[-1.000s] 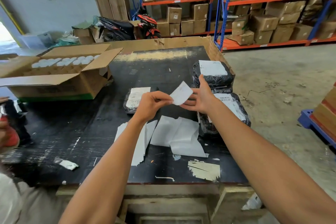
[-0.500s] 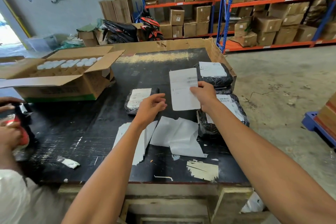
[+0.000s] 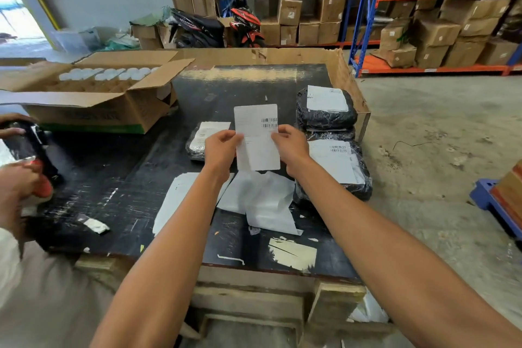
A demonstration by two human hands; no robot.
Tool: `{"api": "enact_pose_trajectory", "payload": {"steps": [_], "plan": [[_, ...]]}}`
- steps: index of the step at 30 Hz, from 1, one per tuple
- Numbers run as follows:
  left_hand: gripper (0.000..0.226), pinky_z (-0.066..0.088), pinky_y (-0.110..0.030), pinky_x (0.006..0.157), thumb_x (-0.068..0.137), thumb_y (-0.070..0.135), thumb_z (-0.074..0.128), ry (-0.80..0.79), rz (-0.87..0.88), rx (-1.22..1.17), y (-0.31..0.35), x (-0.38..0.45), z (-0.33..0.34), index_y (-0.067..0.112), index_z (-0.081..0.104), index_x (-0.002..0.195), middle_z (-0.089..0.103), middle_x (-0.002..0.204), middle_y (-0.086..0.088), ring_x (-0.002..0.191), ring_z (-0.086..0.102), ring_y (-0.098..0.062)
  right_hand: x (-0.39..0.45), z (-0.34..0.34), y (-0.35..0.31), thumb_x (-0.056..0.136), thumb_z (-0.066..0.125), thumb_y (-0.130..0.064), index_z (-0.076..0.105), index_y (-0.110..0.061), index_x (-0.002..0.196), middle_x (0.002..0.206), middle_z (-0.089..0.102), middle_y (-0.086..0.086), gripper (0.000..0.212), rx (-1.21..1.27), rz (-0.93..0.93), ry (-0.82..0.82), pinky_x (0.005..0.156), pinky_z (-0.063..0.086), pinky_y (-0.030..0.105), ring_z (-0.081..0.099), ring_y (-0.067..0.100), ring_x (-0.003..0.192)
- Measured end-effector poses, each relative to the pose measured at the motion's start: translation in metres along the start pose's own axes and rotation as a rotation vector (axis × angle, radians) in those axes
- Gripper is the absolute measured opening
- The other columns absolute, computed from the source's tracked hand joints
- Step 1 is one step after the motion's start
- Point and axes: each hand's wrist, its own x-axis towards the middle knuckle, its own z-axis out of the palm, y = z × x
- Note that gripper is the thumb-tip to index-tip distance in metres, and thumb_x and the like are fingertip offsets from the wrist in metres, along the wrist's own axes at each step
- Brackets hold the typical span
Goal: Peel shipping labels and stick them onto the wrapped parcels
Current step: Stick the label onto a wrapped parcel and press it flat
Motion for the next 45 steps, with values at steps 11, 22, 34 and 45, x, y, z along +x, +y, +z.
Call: {"api": "enact_pose_trajectory", "payload": {"steps": [11, 22, 34, 45], "plan": [[0.008, 0.059, -0.037, 0.083, 0.093, 0.016, 0.07, 0.185, -0.01, 0.293, -0.01, 0.071, -0.041, 0.014, 0.076, 0.088, 0.075, 0.099, -0.005, 0.096, 0.07, -0.025, 0.039, 0.055, 0.017, 0.096, 0.065, -0.018, 0.058, -0.021, 0.128, 0.117, 0.066, 0.003, 0.033, -0.035, 0.067, -0.038, 0.093, 0.058, 0.04, 0.065, 0.018, 0.095], [0.011, 0.052, -0.03, 0.064, 0.089, 0.007, 0.067, 0.174, -0.133, 0.435, -0.014, 0.188, -0.083, 0.002, 0.074, 0.081, 0.066, 0.075, -0.01, 0.068, 0.059, -0.02, 0.108, 0.138, 0.018, 0.088, 0.076, -0.022, 0.053, -0.023, 0.11, 0.123, 0.061, 0.008, 0.032, -0.142, 0.147, 0.026, 0.079, 0.055, 0.034, 0.065, 0.024, 0.102], [0.016, 0.049, -0.033, 0.061, 0.091, 0.009, 0.062, 0.171, -0.177, 0.626, -0.041, 0.233, -0.091, -0.004, 0.069, 0.085, 0.063, 0.076, -0.01, 0.066, 0.057, -0.024, 0.135, 0.174, 0.027, 0.084, 0.075, -0.025, 0.052, -0.024, 0.1, 0.112, 0.065, 0.007, 0.028, -0.358, 0.139, 0.064, 0.084, 0.057, 0.044, 0.066, 0.03, 0.098], [0.018, 0.052, -0.035, 0.065, 0.091, 0.009, 0.062, 0.15, -0.122, 0.703, -0.051, 0.236, -0.091, -0.006, 0.069, 0.082, 0.067, 0.084, -0.014, 0.078, 0.065, -0.03, 0.132, 0.178, 0.026, 0.089, 0.063, -0.016, 0.055, -0.017, 0.102, 0.104, 0.066, 0.008, 0.015, -0.534, 0.051, 0.088, 0.072, 0.054, 0.038, 0.063, 0.032, 0.095]]}}
